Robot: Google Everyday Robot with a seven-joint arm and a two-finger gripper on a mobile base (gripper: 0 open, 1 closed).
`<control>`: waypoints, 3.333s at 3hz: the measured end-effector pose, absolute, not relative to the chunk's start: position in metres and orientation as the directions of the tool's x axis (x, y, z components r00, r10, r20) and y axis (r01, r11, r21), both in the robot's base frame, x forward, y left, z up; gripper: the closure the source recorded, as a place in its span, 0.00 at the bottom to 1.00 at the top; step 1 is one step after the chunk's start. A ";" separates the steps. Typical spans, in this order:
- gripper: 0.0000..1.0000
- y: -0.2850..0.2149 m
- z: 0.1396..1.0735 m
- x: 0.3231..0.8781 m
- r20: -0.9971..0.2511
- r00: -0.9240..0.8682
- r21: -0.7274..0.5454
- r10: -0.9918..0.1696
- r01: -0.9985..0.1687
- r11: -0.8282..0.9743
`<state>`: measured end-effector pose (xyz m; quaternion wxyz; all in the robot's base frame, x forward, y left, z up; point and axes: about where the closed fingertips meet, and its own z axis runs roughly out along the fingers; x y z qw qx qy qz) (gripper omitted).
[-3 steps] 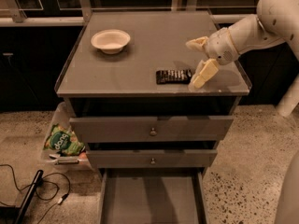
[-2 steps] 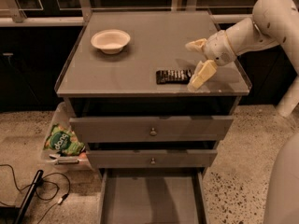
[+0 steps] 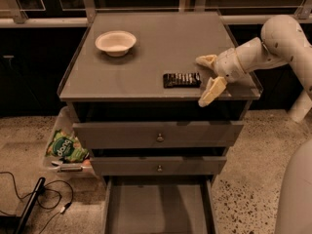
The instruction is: Place rxbar chocolate into bottom drawer
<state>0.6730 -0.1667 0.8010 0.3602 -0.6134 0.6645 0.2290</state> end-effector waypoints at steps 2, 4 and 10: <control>0.00 -0.149 0.838 0.674 -0.741 0.093 -0.204 -0.664 -0.975 0.090; 0.10 -0.148 0.837 0.675 -0.744 0.091 -0.200 -0.662 -0.975 0.091; 1.00 -0.152 0.849 0.653 -0.755 0.122 -0.228 -0.644 -0.970 0.084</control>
Offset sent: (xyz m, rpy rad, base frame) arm 0.0017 0.0333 0.0866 -0.0578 -0.1594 0.1069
